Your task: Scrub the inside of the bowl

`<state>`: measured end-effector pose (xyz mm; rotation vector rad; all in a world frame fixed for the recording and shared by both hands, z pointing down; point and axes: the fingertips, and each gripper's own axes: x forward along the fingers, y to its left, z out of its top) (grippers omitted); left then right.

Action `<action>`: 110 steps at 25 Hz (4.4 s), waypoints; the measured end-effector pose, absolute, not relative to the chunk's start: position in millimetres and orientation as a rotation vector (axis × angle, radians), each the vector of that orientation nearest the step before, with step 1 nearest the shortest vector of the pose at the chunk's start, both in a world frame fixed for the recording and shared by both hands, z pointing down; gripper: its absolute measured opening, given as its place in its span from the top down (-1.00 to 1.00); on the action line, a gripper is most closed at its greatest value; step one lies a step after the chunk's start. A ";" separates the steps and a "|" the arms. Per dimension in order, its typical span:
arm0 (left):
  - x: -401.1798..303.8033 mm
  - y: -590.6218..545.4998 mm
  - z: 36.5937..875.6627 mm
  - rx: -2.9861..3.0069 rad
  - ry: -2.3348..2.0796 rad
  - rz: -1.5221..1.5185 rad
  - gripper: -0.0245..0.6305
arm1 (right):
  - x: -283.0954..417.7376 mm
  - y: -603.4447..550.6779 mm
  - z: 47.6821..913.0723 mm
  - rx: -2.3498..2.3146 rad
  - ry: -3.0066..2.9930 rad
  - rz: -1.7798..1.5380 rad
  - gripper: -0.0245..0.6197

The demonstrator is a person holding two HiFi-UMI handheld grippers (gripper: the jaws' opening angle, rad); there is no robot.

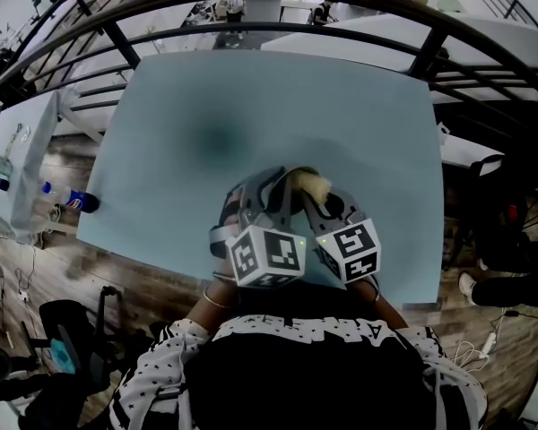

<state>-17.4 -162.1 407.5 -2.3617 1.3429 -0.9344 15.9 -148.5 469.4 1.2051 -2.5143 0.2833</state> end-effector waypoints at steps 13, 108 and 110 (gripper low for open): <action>-23.4 -164.4 406.1 -2.376 1.378 -0.926 0.85 | 0.1 -138.2 471.4 1.134 -2.540 0.313 0.75; -15.9 -125.5 416.8 -2.566 0.558 -1.023 0.85 | -2.5 -129.9 447.1 0.383 -2.319 -0.660 0.75; -17.9 -128.0 415.8 -2.588 0.598 -1.009 0.85 | -1.5 -131.0 448.3 0.405 -2.338 -0.621 0.75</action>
